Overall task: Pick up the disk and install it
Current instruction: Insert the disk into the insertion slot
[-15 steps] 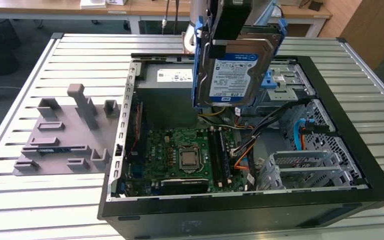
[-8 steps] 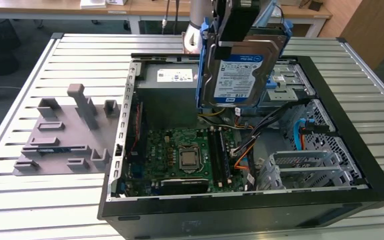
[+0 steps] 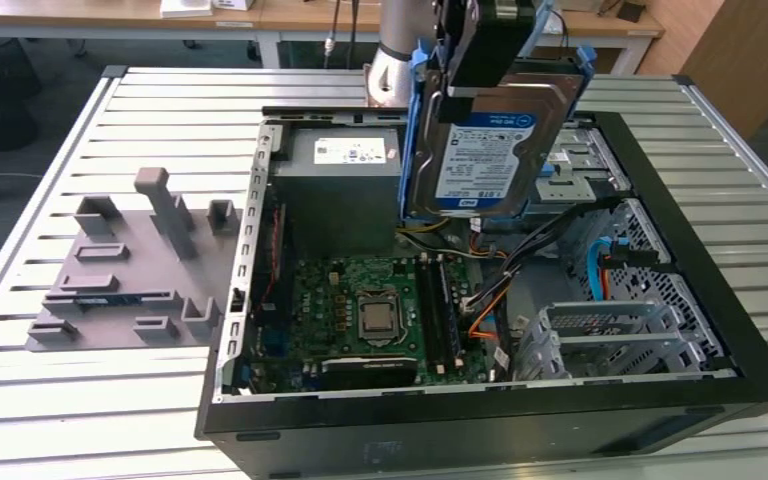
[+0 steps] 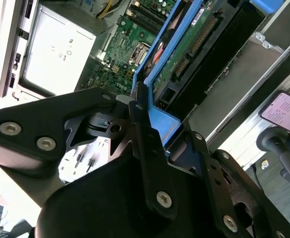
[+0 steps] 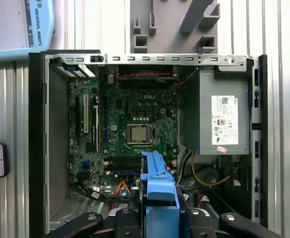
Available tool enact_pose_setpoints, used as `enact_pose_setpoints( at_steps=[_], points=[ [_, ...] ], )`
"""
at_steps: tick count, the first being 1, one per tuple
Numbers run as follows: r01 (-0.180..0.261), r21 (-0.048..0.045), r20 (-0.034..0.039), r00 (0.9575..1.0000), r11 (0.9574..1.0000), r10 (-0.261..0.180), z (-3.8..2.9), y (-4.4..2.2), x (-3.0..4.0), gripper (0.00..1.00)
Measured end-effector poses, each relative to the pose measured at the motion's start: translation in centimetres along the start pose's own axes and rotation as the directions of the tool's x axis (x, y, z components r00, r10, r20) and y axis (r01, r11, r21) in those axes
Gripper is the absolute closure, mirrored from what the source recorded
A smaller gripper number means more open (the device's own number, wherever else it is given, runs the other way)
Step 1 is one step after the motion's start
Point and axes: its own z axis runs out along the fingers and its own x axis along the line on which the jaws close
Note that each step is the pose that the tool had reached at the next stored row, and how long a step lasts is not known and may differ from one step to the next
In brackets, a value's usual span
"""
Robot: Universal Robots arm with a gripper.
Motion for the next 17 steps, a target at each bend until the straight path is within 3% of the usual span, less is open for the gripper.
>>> enact_pose_setpoints(
  at_steps=[11, 17],
  points=[
    [0.0, 0.0, 0.0, 1.0, 1.0, 0.0, 0.0, -0.07, 1.83, 0.64],
    [0.0, 0.0, -0.0001, 1.0, 1.0, 0.0, 0.01, -0.66, 2.05, 0.64]
  ],
)
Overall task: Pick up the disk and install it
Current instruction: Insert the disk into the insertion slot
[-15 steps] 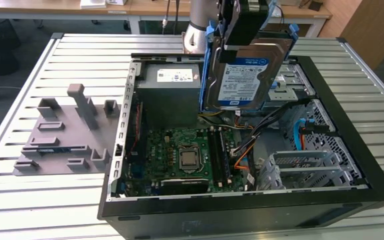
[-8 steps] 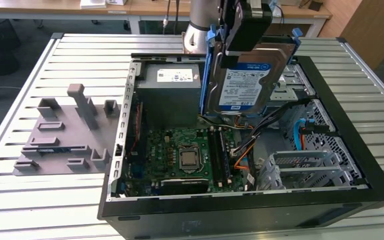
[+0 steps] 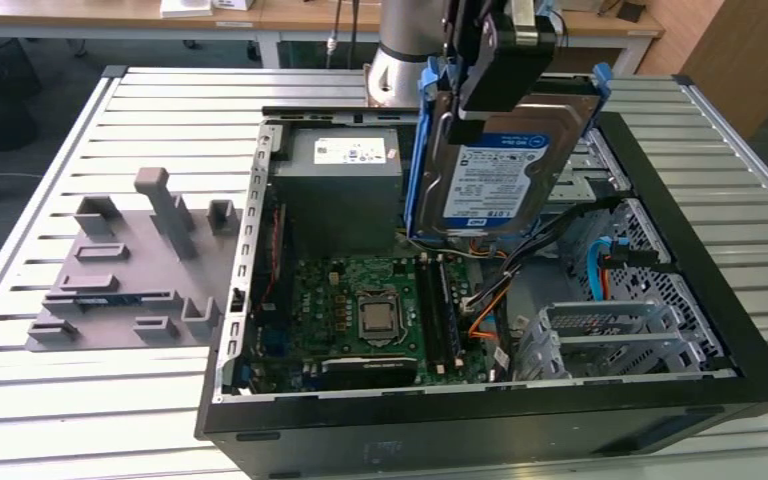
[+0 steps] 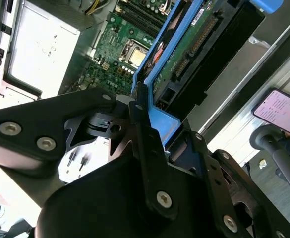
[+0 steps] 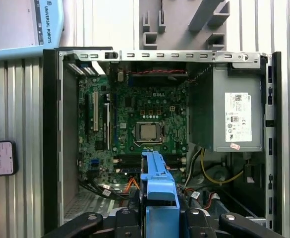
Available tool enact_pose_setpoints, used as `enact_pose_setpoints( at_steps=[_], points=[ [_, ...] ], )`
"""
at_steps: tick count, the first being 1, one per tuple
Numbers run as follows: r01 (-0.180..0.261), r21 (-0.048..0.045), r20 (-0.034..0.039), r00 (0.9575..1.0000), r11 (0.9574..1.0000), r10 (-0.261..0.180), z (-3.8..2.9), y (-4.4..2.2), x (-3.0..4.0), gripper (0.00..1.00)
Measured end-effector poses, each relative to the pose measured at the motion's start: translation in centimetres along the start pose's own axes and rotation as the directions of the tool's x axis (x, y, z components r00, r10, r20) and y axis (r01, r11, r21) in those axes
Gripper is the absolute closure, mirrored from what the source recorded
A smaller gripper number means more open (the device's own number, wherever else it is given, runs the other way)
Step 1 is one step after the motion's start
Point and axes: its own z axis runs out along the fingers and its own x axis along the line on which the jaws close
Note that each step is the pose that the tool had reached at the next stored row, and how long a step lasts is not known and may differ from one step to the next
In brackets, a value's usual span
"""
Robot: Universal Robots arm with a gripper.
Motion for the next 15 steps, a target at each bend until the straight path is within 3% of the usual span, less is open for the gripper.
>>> enact_pose_setpoints(
  at_steps=[5, 8, 15],
  points=[
    [0.0, 0.0, 0.0, 1.0, 1.0, 0.0, 0.03, -1.01, 0.04, 0.64],
    [0.0, 0.0001, -0.0007, 1.0, 1.0, 0.0, 0.1, -1.17, 0.24, 0.64],
    [0.0, 0.0001, -0.0023, 1.0, 1.0, 0.0, 0.31, -1.27, 1.5, 0.64]
  ],
)
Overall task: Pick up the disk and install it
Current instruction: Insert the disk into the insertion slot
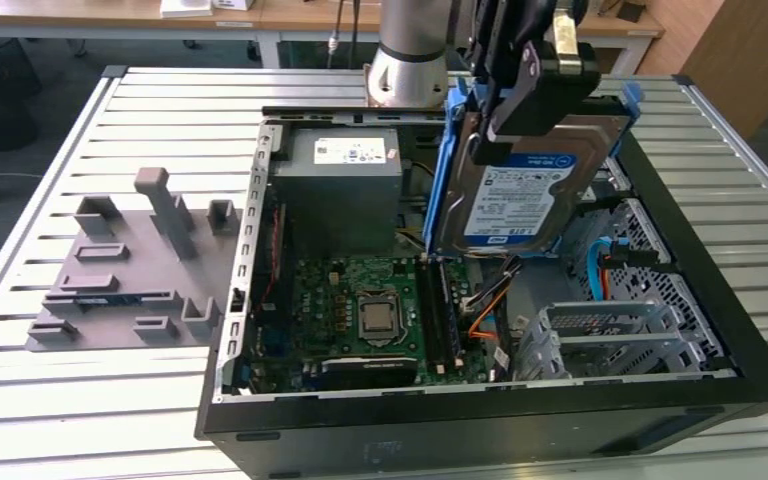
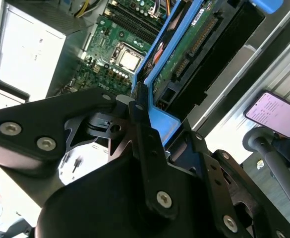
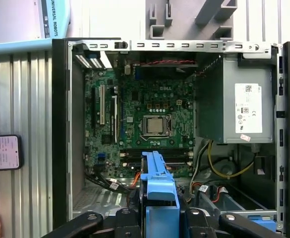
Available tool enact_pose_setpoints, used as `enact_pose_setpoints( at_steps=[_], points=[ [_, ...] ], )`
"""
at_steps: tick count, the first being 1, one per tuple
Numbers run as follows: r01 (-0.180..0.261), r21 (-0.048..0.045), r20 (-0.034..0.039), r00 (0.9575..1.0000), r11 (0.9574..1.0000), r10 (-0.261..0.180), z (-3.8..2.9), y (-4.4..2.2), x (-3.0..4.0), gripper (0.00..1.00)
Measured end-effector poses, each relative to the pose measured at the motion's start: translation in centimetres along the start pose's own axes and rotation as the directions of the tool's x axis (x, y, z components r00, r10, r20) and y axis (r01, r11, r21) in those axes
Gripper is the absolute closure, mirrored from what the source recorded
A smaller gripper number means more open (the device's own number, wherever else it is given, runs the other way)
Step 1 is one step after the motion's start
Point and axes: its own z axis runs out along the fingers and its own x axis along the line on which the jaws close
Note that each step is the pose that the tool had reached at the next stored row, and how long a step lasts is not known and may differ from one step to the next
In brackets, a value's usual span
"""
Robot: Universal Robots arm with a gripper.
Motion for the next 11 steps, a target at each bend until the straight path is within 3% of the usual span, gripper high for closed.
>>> enact_pose_setpoints(
  at_steps=[6, 9, 11],
  points=[
    [0.0, 0.0001, -0.0023, 1.0, 1.0, 0.0, 0.13, -0.04, 1.09, 0.64],
    [0.0, 0.0001, -0.0032, 1.0, 1.0, 0.0, 0.15, -0.05, 1.23, 0.64],
    [0.0, 0.0001, -0.0033, 1.0, 1.0, 0.0, 0.15, -0.4, 1.22, 0.64]
  ],
)
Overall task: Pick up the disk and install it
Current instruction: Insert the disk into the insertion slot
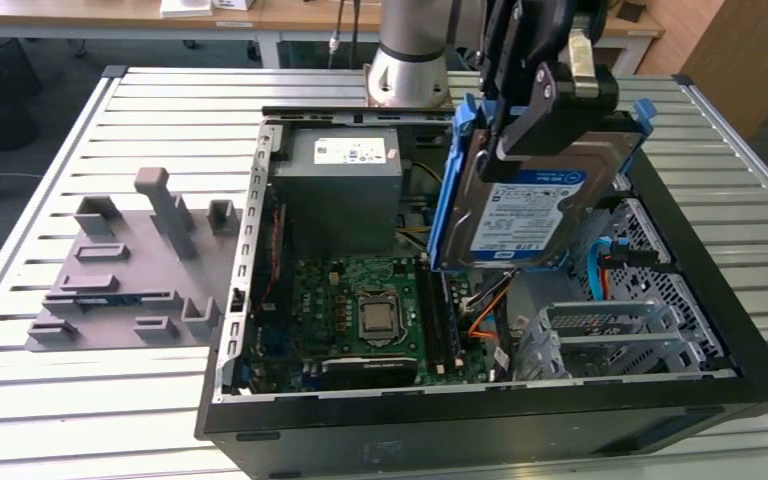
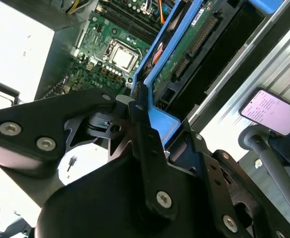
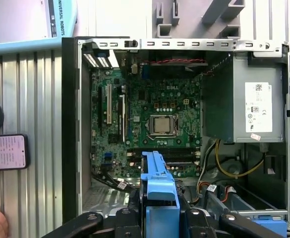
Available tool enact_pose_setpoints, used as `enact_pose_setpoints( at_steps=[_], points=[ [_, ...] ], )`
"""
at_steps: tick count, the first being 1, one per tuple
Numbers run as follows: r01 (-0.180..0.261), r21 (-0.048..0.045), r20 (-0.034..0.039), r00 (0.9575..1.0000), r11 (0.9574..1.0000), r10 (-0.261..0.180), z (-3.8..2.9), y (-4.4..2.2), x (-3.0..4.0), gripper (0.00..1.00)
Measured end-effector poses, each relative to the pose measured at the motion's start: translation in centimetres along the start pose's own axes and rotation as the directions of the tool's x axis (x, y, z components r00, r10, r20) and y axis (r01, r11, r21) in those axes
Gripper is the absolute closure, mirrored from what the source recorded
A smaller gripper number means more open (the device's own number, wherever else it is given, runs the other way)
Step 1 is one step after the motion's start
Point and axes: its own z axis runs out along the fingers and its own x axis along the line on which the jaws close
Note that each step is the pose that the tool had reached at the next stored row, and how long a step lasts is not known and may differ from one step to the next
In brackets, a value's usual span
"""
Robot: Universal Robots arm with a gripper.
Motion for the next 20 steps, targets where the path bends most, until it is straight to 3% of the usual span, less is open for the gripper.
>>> enact_pose_setpoints(
  at_steps=[4, 10, 16, 20],
  points=[
    [0.0, 0.0, 0.0, 1.0, 1.0, 0.0, 0.03, -0.79, -0.02, 0.64],
    [0.0, -0.0001, -0.0003, 1.0, 1.0, 0.0, 0.16, -0.84, 0.34, 0.64],
    [0.0, 0.0003, -0.0078, 1.0, 1.0, 0.0, 0.22, -0.86, 1.2, 0.64],
    [0.0, 0.0006, -0.0083, 1.0, 1.0, 0.0, 0.31, -0.89, 1.55, 0.64]
  ],
)
